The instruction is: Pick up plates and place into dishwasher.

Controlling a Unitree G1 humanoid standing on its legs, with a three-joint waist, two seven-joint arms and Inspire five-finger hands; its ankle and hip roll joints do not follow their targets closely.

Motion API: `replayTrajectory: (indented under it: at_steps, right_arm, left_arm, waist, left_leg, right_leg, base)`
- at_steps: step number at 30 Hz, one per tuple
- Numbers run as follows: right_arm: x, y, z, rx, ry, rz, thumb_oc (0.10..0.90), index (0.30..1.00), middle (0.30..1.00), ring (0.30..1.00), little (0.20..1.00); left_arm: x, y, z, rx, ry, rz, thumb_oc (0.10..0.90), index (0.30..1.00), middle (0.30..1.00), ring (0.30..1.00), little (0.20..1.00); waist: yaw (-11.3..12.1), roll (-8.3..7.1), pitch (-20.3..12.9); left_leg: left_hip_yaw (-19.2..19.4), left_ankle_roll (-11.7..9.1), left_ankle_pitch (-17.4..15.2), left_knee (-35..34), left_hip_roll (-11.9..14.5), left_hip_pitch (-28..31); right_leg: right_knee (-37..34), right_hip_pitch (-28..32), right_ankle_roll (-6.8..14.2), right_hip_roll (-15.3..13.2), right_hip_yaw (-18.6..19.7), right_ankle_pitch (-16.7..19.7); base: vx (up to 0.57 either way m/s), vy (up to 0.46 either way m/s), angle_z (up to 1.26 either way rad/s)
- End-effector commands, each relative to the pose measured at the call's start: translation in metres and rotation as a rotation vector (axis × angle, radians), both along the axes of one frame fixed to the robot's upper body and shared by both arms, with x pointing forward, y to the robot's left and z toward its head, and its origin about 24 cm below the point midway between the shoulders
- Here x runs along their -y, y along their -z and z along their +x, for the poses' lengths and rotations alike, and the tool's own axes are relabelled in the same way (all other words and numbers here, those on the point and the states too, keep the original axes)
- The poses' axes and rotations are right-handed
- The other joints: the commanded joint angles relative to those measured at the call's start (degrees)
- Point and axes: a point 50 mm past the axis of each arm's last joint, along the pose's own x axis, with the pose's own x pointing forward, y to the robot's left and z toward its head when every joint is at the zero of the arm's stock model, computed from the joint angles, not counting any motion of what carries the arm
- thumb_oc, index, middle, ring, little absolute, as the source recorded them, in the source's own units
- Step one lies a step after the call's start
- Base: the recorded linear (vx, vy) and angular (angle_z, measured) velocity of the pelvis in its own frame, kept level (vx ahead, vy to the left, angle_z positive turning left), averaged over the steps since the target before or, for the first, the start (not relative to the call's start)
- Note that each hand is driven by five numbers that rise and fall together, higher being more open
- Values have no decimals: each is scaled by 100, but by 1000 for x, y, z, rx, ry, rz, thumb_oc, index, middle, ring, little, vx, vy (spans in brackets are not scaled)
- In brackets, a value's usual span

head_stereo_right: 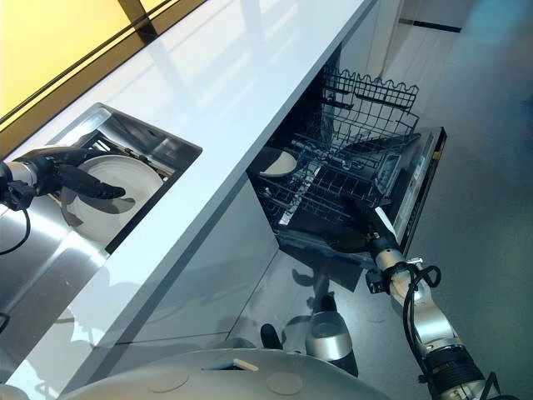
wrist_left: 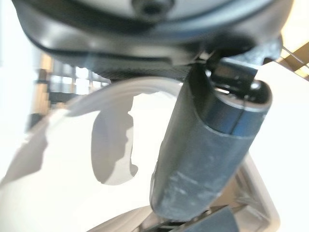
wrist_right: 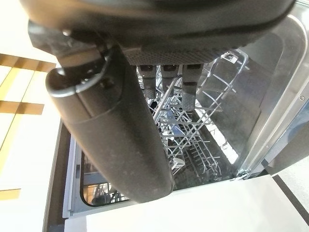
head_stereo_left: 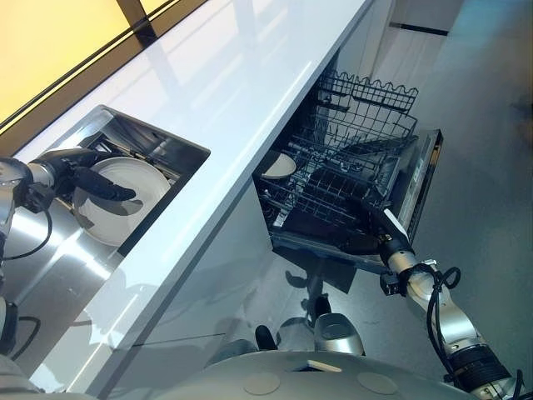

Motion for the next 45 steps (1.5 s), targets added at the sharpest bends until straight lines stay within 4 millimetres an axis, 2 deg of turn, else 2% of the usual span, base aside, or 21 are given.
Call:
replayTrajectory:
  at_steps: [1,12,13,15,23,28,30,31,32,33,34,37,42,45]
  right_arm:
    - [-17,-74,42,375,-78,56,800,900,900,900,900]
    - [-14,-76,44,384,-63,60,800,900,900,900,900]
    - [-13,-76,44,385,-62,59,800,900,900,900,900]
    - [-12,-76,44,387,-61,60,800,900,900,900,900]
    - [-11,-77,45,390,-64,64,800,900,900,900,900]
    - [-10,-89,50,453,-53,71,800,900,900,900,900]
    - [-8,-104,54,517,-43,75,800,900,900,900,900]
    - [-4,-125,58,599,-35,81,800,900,900,900,900]
    - [-4,-128,59,610,-34,84,800,900,900,900,900]
    - [-3,-139,60,658,-28,92,800,900,900,900,900]
    - [-1,-160,61,752,-20,128,800,900,900,900,900]
    - [2,-184,59,873,-25,198,800,900,900,900,900]
    - [8,-211,56,989,-38,350,800,900,900,900,900]
    - [11,-217,57,1020,-23,419,800,900,900,900,900]
  left_arm:
    - [23,25,-5,-144,135,-12,800,900,900,900,900]
    - [29,25,-5,-114,154,-14,800,900,900,900,900]
    - [30,24,-4,-100,155,-20,410,566,566,566,510]
    - [32,21,-2,-47,150,-21,100,300,300,300,200]
    - [42,4,12,112,173,10,100,300,300,300,200]
    - [36,-19,20,222,161,158,100,300,300,300,200]
    - [32,-37,23,292,155,277,100,300,300,300,200]
    - [29,-61,23,391,131,358,100,300,300,300,200]
    - [29,-65,24,414,123,363,100,300,300,300,200]
    - [28,-79,24,482,98,362,100,300,300,300,200]
    - [27,-103,22,627,36,384,100,300,300,300,200]
    - [19,-127,16,852,-81,364,100,300,300,300,200]
    - [8,-131,-1,1104,-203,351,100,300,300,300,200]
    - [13,-126,-9,1226,-227,351,100,300,300,300,200]
  waist:
    - [85,-28,-60]
    - [106,-4,-110]
    - [109,-1,-110]
    - [106,-4,-112]
    - [87,-25,-153]
    - [84,-36,-143]
    - [93,-40,-140]
    - [114,-47,-132]
    - [116,-48,-125]
    - [129,-55,-123]
    - [160,-78,-138]
    - [188,-138,-190]
    - [246,-223,-293]
    - [293,-256,-355]
  left_leg:
    - [-206,1,-216,44,-227,-282]
    - [-314,-45,-144,-60,-232,-257]
    - [-322,-52,-142,-64,-230,-257]
    - [-327,-61,-130,-78,-229,-249]
    - [-317,-87,-97,-135,-214,-224]
    - [-311,-108,-82,-159,-201,-203]
    - [-310,-130,-71,-174,-193,-194]
    - [-313,-145,-68,-185,-186,-186]
    - [-314,-147,-68,-187,-185,-181]
    - [-316,-146,-67,-195,-181,-177]
    - [-322,-147,-61,-206,-171,-182]
    - [-339,-156,-46,-250,-160,-175]
    - [-380,-195,-2,-321,-115,-166]
    - [-420,-224,35,-354,-83,-153]
  right_leg:
    - [827,-302,425,397,-83,-883]
    - [698,-197,343,471,-92,-885]
    - [687,-190,338,474,-95,-885]
    - [667,-176,329,483,-94,-875]
    - [569,-134,302,516,-90,-843]
    - [514,-95,287,537,-85,-822]
    - [484,-72,283,548,-87,-806]
    - [466,-52,273,559,-86,-797]
    - [465,-46,271,560,-84,-799]
    - [460,-36,262,568,-72,-802]
    - [456,-22,237,587,-53,-814]
    - [458,2,195,630,-31,-847]
    - [506,28,110,695,-35,-928]
    - [519,58,62,728,-55,-965]
  base:
    - [-5,-32,9]
    - [-12,-19,5]
    - [-21,-23,9]
    - [-15,-23,6]
    - [0,0,0]
    - [-26,-33,-1]
    - [-55,-59,0]
    - [-60,-60,-1]
    - [-64,-59,0]
    - [-77,-74,1]
    - [-92,-93,0]
    - [-85,-96,1]
    - [-91,-74,-1]
    - [-73,-55,-3]
